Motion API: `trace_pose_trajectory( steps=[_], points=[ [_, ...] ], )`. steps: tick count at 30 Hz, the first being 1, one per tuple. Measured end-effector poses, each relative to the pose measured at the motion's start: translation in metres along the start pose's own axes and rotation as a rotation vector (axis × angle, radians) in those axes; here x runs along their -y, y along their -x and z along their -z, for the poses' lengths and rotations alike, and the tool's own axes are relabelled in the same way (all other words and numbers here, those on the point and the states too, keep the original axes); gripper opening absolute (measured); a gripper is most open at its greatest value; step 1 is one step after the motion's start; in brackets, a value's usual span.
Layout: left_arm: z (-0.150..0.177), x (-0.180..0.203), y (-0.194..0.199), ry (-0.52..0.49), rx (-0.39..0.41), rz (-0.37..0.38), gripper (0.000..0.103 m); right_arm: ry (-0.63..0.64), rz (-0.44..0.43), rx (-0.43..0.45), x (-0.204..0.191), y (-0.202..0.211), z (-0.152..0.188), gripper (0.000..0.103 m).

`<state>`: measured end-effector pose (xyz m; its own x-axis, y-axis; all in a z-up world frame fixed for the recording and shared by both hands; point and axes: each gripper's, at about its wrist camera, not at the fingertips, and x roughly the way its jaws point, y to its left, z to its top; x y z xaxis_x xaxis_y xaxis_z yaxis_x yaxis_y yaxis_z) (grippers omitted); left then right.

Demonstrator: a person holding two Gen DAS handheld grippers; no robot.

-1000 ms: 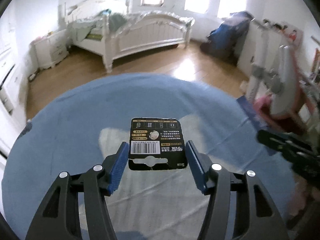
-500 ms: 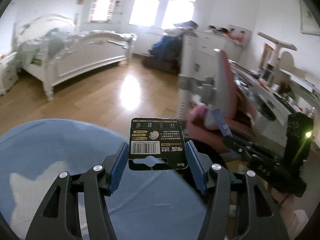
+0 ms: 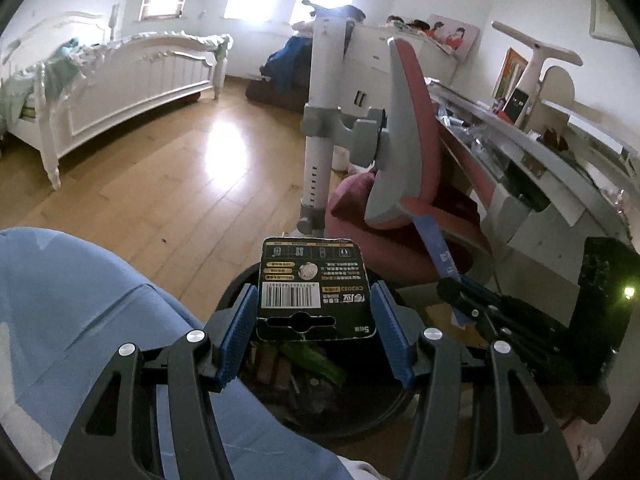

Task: Collect trash

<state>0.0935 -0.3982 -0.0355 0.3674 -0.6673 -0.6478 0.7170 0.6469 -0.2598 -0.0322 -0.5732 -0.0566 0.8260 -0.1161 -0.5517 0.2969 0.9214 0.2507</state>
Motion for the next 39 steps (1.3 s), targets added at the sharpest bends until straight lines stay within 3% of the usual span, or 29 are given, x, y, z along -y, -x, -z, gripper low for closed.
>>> trace_pose_trajectory(
  steps=[14,17,19,21,28,30,36,39],
  points=[
    [0.006,0.013,-0.027,-0.024,-0.061,0.001,0.057,0.002,0.021,-0.037,0.007,-0.015,0.013,0.018],
    [0.005,0.015,-0.03,-0.03,-0.075,-0.005,0.062,0.003,0.038,-0.054,0.007,-0.02,0.013,0.019],
    [0.004,0.015,-0.029,-0.034,-0.06,-0.029,0.086,0.008,0.058,-0.047,0.005,-0.02,0.016,0.053],
    [0.005,0.015,-0.024,-0.037,-0.039,-0.03,0.089,0.0,0.061,-0.027,0.005,-0.018,0.017,0.073],
    [0.01,0.005,0.002,-0.012,-0.016,-0.045,0.093,-0.002,0.05,-0.037,-0.008,-0.012,0.022,0.074],
    [0.013,0.0,0.018,-0.007,0.001,-0.075,0.095,0.001,0.035,-0.034,-0.015,-0.009,0.022,0.08],
    [0.031,-0.037,0.092,0.072,0.085,-0.228,0.098,0.046,-0.082,-0.028,-0.069,0.009,0.016,0.087],
    [0.045,-0.061,0.136,0.107,0.138,-0.347,0.098,0.102,-0.157,-0.024,-0.111,0.019,0.014,0.089]
  ],
)
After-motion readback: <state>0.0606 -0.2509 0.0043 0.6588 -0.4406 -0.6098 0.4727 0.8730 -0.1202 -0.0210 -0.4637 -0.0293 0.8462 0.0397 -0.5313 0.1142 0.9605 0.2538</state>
